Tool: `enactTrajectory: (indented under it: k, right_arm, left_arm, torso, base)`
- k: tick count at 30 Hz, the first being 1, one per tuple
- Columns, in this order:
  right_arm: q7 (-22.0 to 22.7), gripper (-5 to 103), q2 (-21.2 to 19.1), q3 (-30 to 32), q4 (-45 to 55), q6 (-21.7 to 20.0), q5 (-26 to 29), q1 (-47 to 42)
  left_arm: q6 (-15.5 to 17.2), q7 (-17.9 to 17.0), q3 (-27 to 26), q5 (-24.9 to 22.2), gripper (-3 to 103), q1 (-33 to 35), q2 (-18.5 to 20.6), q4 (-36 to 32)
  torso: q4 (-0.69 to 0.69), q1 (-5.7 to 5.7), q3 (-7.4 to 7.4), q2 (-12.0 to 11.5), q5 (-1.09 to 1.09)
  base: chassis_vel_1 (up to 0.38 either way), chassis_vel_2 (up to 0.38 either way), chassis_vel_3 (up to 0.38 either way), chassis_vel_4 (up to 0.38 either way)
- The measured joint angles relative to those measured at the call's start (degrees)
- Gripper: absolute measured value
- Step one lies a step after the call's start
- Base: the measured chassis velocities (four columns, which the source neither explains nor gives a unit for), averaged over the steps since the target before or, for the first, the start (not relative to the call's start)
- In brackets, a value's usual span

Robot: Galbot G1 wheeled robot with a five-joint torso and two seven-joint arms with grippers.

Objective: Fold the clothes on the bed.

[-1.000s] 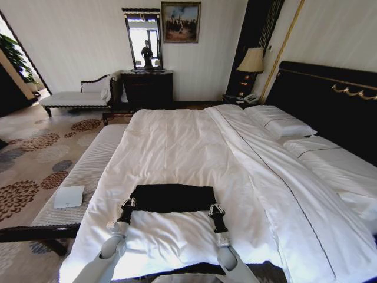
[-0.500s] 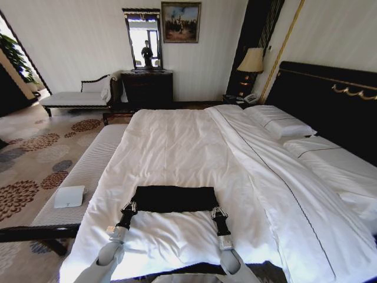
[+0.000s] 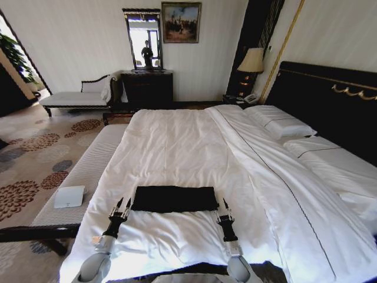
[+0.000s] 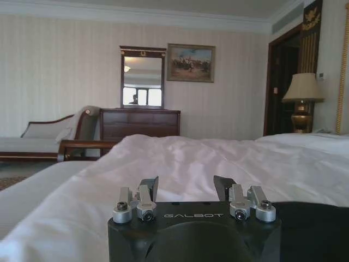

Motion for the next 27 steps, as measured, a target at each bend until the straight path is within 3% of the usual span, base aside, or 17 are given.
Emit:
enactTrajectory:
  k: [1, 4, 6, 8, 9, 10, 15, 22, 25, 27]
  right_arm:
    - [-0.27, 65, -0.57, 0.36, 1.29, -0.43, 0.88, -0.72]
    - [-5.79, 81, -2.93, 2.59, 9.60, -5.65, 10.35, -3.96]
    - [-6.81, 81, -2.97, 2.75, 10.38, -6.60, 11.57, -4.09]
    - [-10.86, 91, -5.15, 2.17, 14.25, -15.22, 18.34, -2.28]
    - [-11.63, 96, -5.91, 1.64, 14.99, -17.74, 19.72, -0.88]
    - [-11.63, 96, -5.91, 1.64, 14.99, -17.74, 19.72, -0.88]
    - [-13.32, 100, -10.61, -5.33, 18.50, -32.06, 30.18, 8.50]
    - [-14.60, 100, -11.94, -15.49, 15.13, -35.82, 29.77, 18.12]
    - [-14.54, 100, -8.45, -23.58, 9.76, -36.41, 29.31, 22.88]
    - [-14.48, 100, -7.19, -24.81, 8.22, -36.38, 29.20, 23.48]
  left_arm:
    - [0.21, -0.02, -0.52, -0.03, 64, -0.02, 0.20, -0.26]
    - [3.21, -0.96, -0.54, 0.48, 80, -1.12, 1.46, -2.93]
    - [3.75, -1.08, -0.21, 0.59, 80, -1.34, 1.61, -3.34]
    - [8.16, -3.32, 3.12, 1.79, 95, -3.68, 2.73, -5.79]
    - [9.67, -4.11, 4.36, 2.11, 95, -4.55, 3.13, -6.44]
    - [9.67, -4.11, 4.36, 2.11, 95, -4.55, 3.13, -6.44]
    - [17.73, -8.74, 14.97, 1.52, 100, -13.98, 6.46, -8.53]
    - [19.93, -9.65, 22.08, 0.23, 100, -19.12, 7.37, -6.40]
    - [19.96, -9.46, 24.95, 0.75, 100, -20.21, 6.89, -3.36]
    - [19.92, -9.40, 25.33, 1.01, 100, -20.40, 6.48, -2.60]
  torso:
    - [0.00, 0.00, 0.00, 0.00, -0.01]
    - [-0.01, 0.00, 0.01, 0.00, -0.02]
    - [-0.01, 0.00, 0.01, 0.00, -0.01]
    - [-0.03, 0.00, 0.01, 0.00, -0.02]
    - [-0.02, 0.00, 0.01, 0.00, -0.04]
    - [-0.02, 0.00, 0.01, 0.00, -0.04]
    - [-0.02, 0.02, 0.02, -0.01, -0.01]
    - [0.00, 0.02, 0.02, -0.01, 0.01]
    - [0.00, 0.03, 0.02, -0.01, -0.01]
    - [0.00, 0.02, 0.02, -0.01, 0.00]
  base:
    - [0.000, 0.000, 0.000, 0.000]
    - [0.000, 0.000, 0.000, 0.000]
    - [0.000, 0.000, 0.000, 0.000]
    - [0.000, 0.000, 0.000, 0.000]
    - [0.000, 0.000, 0.000, 0.000]
    - [0.000, 0.000, 0.000, 0.000]
    - [0.000, 0.000, 0.000, 0.000]
    - [0.000, 0.000, 0.000, 0.000]
    - [0.000, 0.000, 0.000, 0.000]
    - [0.000, 0.000, 0.000, 0.000]
